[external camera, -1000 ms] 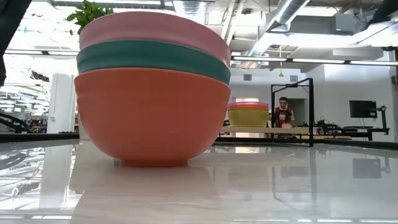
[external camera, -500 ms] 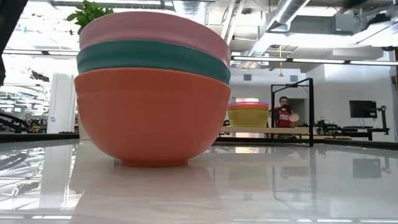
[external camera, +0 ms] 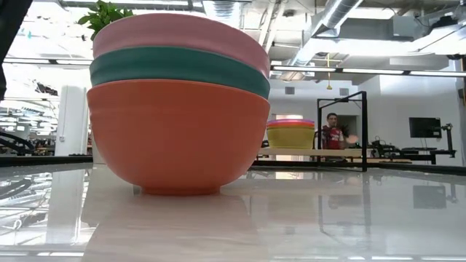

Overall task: Place and stack bowls onto a shelf
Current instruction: Stack the big pink bowl on top of the big blue bowl on the shelf

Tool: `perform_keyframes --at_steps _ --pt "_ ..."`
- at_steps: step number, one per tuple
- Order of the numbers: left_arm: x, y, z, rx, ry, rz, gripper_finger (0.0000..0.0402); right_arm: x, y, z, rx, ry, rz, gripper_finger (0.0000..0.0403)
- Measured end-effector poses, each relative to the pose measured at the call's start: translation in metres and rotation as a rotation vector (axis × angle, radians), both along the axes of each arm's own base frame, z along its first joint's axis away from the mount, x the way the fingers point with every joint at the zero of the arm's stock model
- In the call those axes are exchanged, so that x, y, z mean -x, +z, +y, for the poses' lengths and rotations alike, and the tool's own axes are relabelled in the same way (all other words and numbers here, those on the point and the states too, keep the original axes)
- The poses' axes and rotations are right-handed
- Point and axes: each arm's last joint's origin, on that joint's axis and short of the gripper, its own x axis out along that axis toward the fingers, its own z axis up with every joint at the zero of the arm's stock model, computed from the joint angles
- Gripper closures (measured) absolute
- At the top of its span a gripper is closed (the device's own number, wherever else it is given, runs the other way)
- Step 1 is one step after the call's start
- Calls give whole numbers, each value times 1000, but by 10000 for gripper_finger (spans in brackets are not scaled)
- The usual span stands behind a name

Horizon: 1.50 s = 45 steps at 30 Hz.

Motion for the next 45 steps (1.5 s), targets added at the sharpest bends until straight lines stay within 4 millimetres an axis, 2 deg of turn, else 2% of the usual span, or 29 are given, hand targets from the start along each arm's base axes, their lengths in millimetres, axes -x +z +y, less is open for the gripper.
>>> perform_keyframes --at_steps 6,11,18,23,25,27,32,35,37,39,41,43,45 --pt "-2 10 0 -71 -31 -91 258 49 14 -44 -11 13 -127 161" --pt "-2 11 8 -103 -16 -95 258 83 6 -75 -62 12 -198 161" --pt "-8 0 16 -88 0 -64 258 104 -21 -93 -96 25 -228 161" --pt "-16 -17 10 -76 23 -29 258 108 -36 -96 -79 44 -228 161" --pt "-13 -21 6 -87 26 21 258 109 -40 -97 -73 48 -227 161" --pt "2 -16 5 -81 28 65 258 110 -42 -98 -70 60 -224 161" --pt "77 44 -4 -86 155 -84 258 113 -42 -100 -101 72 -247 161" --pt "108 58 -17 -173 172 -107 258 112 -39 -99 -98 80 -263 161" --pt "119 46 -27 -221 191 -52 258 112 -39 -99 -82 103 -261 161" --pt "131 16 -38 -243 251 31 258 112 -39 -98 -44 143 -244 161" --pt "151 -20 -45 -174 344 61 258 112 -39 -98 -11 159 -239 161" --pt "174 -49 -50 -40 424 -17 258 112 -37 -98 2 160 -253 161" --pt "189 -77 -54 77 472 -181 258 113 -30 -99 -27 156 -301 161"
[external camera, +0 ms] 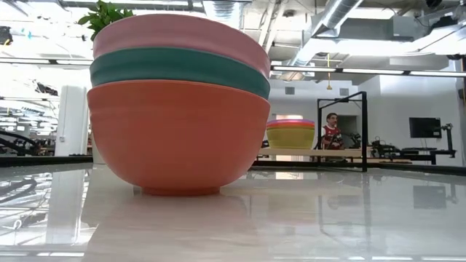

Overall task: Place and stack bowls onto a shelf
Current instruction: Stack the big pink bowl on top of the big blue bowl on the shelf

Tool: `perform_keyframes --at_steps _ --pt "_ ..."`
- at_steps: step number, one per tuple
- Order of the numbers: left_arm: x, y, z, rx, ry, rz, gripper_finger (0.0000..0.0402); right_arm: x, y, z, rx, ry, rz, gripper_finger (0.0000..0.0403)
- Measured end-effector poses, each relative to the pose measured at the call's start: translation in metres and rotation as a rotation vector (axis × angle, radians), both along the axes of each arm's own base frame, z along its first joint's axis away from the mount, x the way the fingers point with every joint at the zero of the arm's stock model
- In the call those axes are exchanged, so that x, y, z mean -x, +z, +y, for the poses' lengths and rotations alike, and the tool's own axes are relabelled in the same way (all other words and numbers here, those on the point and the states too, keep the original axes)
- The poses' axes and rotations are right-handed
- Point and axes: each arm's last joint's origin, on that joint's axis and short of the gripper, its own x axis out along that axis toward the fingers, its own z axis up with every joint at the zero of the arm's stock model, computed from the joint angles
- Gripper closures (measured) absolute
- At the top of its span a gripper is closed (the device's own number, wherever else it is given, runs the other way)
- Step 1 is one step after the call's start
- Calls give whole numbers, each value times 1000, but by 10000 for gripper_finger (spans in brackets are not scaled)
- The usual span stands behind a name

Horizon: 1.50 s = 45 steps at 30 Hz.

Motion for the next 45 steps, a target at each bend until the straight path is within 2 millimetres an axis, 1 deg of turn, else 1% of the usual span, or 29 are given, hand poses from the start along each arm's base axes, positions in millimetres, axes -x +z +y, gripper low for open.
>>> perform_keyframes --at_steps 1,3,5,7,8,9,11,13,15,18,21,23,25,28,31,34,40,45 --pt "4 -13 -3 22 5 -95 258 0 4 0 -26 0 -32 161" --pt "10 -42 -6 27 9 -225 258 1 11 -1 -50 7 -85 161" --pt "13 -76 -3 49 24 -286 258 2 13 -1 -22 45 -96 161" --pt "15 -97 3 178 46 -368 258 4 15 -2 -12 87 -94 161" --pt "14 -102 5 245 45 -409 258 4 15 -2 -13 87 -94 161" --pt "13 -105 7 300 28 -438 258 4 15 -2 -24 78 -96 161" --pt "7 -108 7 360 -21 -444 257 4 17 -2 -61 52 -112 161" --pt "-2 -110 5 351 -64 -410 256 5 16 -3 -63 41 -112 161" --pt "-12 -112 3 334 -58 -378 254 5 13 -3 -45 43 -85 161" --pt "-32 -106 -2 379 -91 -357 253 5 9 -2 -59 26 -54 161" --pt "-50 -88 -13 410 -243 -309 253 5 10 -3 -114 -13 -70 161" --pt "-59 -77 -19 403 -291 -216 253 6 10 -3 -124 -14 -72 161" --pt "-65 -69 -21 380 -291 -48 253 6 10 -3 -128 -16 -67 161" --pt "-67 -57 -24 317 -250 203 253 6 9 -2 -126 -31 -63 161" --pt "-74 -53 -27 296 -190 358 254 6 8 -2 -119 -39 -56 161" --pt "-85 -62 -30 311 -151 462 254 6 6 -2 -105 -39 -38 161" --pt "-105 -100 -37 420 -126 607 254 7 4 -2 -88 -50 -19 161" --pt "-111 -115 -31 411 -101 647 254 7 4 -2 -87 -50 -18 161"
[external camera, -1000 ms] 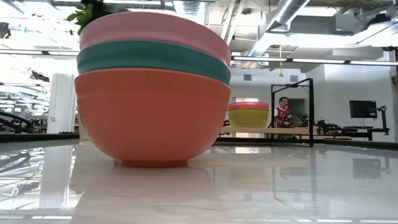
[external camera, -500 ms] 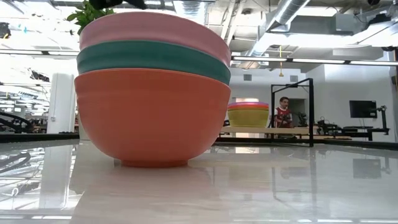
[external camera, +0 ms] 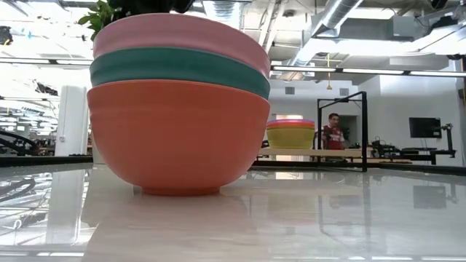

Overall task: Place and stack bowls onto a shelf
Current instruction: Stack the big pink bowl on top of the big blue bowl on the shelf

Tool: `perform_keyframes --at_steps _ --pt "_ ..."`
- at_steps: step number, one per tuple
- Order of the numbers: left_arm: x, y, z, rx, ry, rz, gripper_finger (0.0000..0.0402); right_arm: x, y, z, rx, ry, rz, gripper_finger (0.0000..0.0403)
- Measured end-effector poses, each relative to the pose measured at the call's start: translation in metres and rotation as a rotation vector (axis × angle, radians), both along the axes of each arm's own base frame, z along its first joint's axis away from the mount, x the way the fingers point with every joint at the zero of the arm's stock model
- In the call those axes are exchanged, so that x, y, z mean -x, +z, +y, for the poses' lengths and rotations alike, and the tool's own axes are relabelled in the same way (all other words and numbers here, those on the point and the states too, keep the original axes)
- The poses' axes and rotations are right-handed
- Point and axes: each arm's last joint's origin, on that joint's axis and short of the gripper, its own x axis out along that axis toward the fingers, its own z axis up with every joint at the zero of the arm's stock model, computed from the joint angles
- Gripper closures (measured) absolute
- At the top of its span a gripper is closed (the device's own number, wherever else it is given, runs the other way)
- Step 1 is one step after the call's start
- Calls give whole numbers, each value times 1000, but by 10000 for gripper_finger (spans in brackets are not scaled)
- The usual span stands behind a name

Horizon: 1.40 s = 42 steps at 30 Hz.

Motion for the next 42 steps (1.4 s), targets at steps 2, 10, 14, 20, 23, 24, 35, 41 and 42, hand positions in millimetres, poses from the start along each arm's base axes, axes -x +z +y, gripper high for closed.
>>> perform_keyframes --at_steps 2,10,14,20,23,24,35,41,42 --pt "1 -6 2 0 -14 19 253 0 0 0 0 0 0 161" --pt "-1 -25 9 91 -38 45 219 0 0 0 -6 0 0 161" --pt "-3 -24 11 91 -49 23 199 0 0 0 -6 0 0 161" --pt "-3 -24 12 90 -51 29 200 0 0 0 -5 0 1 161" --pt "-4 -24 13 77 -49 26 202 0 -1 0 2 0 10 161" --pt "-3 -24 13 75 -58 27 202 0 -2 0 6 0 15 161" --pt "-11 -39 11 90 -74 53 203 0 -2 0 3 0 14 161" --pt "-17 -44 8 106 -91 45 203 0 -1 0 -6 1 11 161" --pt "-17 -46 8 108 -92 56 203 0 -1 0 -8 1 10 161"
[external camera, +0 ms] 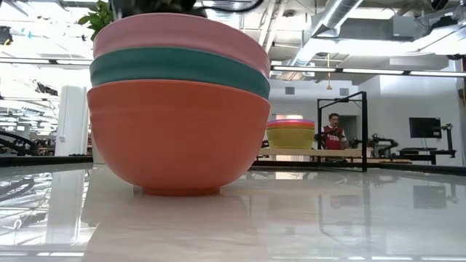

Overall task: Place and stack bowls onto a shelf
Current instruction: Stack the big pink bowl on top of the big blue bowl on the shelf

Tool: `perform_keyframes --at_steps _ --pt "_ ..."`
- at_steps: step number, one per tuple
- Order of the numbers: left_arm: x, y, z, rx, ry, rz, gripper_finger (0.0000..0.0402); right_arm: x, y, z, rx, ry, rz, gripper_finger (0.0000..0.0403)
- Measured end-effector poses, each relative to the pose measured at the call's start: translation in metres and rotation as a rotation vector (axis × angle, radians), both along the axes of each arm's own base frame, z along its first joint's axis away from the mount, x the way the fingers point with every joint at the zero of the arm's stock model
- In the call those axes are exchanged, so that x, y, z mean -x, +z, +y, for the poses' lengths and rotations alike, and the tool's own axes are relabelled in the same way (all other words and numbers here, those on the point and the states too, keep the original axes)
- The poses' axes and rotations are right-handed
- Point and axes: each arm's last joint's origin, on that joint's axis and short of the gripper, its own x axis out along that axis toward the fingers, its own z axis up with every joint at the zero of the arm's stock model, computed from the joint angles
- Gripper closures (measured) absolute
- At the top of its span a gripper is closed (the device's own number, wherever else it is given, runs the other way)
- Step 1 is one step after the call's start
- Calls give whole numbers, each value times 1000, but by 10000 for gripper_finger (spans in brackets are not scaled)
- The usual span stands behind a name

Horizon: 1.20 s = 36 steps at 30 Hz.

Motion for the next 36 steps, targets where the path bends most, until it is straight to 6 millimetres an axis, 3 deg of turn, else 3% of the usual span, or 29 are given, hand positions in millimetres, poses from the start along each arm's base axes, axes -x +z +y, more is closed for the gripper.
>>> perform_keyframes --at_steps 8,18,27,36 --pt "-2 -4 -3 65 -20 17 223 0 -1 0 6 5 8 161" --pt "-2 -4 -2 84 -10 28 391 0 -4 0 16 2 37 161" --pt "-8 10 -2 98 2 -16 398 0 -4 0 14 1 35 161" --pt "-18 46 4 118 95 -84 401 0 -5 0 17 0 38 161"
